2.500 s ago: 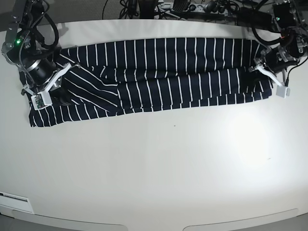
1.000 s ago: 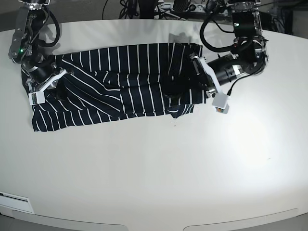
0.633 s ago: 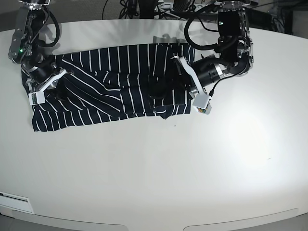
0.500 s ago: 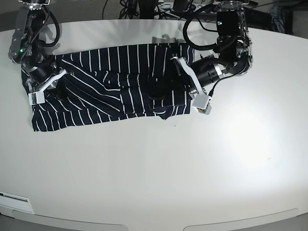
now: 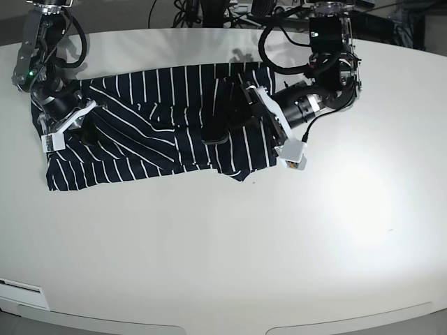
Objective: Fold the T-shirt properly
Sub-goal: 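Fold the strip end with the left gripper toward the right gripper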
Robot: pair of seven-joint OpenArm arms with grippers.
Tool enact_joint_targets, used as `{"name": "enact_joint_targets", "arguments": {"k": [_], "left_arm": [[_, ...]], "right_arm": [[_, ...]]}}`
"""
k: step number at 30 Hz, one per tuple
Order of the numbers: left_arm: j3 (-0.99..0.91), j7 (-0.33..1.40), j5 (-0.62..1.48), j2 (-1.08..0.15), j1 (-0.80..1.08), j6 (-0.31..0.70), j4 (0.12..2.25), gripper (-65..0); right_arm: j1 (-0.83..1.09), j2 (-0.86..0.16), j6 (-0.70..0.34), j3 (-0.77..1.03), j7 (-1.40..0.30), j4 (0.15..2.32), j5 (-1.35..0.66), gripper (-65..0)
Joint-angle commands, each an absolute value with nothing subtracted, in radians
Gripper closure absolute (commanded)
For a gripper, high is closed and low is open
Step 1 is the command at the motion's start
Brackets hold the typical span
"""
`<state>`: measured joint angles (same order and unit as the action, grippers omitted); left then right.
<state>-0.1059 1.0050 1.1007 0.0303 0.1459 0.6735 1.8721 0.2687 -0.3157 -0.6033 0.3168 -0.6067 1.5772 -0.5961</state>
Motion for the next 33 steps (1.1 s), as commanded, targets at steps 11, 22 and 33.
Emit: {"name": "enact_joint_targets", "arguments": {"k": [11,22,33], "left_arm": [[0.025,0.982,0.938,0.028,0.133,0.651,1.888,-39.2],[0.024,0.842,0.779,0.052,0.135,0.422,1.854,-39.2],[0.025,0.981,1.048,0.067,0.135,0.664,1.854,-39.2]], "right_arm": [[0.272,-0.327,-0.604,0.319,-0.720,1.583,-0.655,0.0],[0.271,-0.327,-0.628,0.319,-0.730,1.583,-0.660,0.0],[0.272,-0.327,-0.628,0.319,-0.731,1.584,-0.659,0.0]]}}
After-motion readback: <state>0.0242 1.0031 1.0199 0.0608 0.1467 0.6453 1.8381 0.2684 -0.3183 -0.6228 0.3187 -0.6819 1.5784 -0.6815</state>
